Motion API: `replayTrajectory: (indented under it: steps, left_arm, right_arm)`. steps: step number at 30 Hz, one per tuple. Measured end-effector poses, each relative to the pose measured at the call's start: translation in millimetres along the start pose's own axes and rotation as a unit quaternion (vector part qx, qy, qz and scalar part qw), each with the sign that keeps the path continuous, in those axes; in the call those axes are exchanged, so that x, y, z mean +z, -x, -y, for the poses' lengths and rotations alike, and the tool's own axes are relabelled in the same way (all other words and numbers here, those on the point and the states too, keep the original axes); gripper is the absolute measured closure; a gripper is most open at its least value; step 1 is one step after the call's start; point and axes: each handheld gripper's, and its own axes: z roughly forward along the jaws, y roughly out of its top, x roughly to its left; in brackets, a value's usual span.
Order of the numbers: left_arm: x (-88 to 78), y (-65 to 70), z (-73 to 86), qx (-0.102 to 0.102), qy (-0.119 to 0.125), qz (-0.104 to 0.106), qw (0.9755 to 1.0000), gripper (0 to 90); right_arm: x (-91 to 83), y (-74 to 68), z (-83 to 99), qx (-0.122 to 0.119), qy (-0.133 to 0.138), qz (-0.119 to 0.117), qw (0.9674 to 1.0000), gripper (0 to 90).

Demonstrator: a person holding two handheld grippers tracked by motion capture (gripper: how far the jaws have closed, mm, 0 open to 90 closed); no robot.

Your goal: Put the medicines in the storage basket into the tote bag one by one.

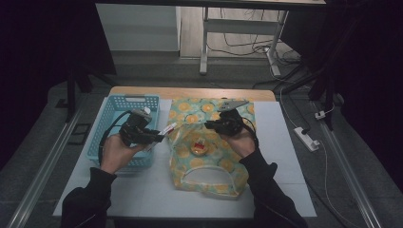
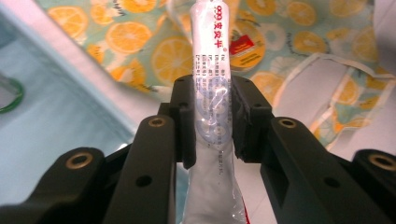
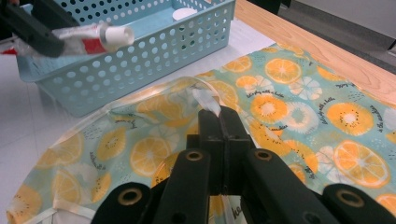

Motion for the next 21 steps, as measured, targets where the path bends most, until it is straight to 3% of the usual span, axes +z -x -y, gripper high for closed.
replayTrajectory:
  steps: [9, 16, 21]
  left_arm:
    - [14.5, 17.2, -10.2, 0.019, -0.004, 0.022, 0.9996, 72.4]
    - [35.4, 29.1, -19.3, 0.037, -0.019, 0.029, 0.9987, 72.3]
    - [46.6, 32.7, -22.5, 0.039, -0.026, 0.030, 0.9984, 72.3]
  right_arm:
    - [0.5, -3.0, -1.7, -0.001, 0.000, -0.002, 1.0000, 90.0]
    - [-3.7, -4.1, -4.3, -0.003, 0.009, 0.000, 1.0000, 90.0]
    - [-3.0, -4.2, -3.9, -0.002, 0.009, 0.000, 1.0000, 90.0]
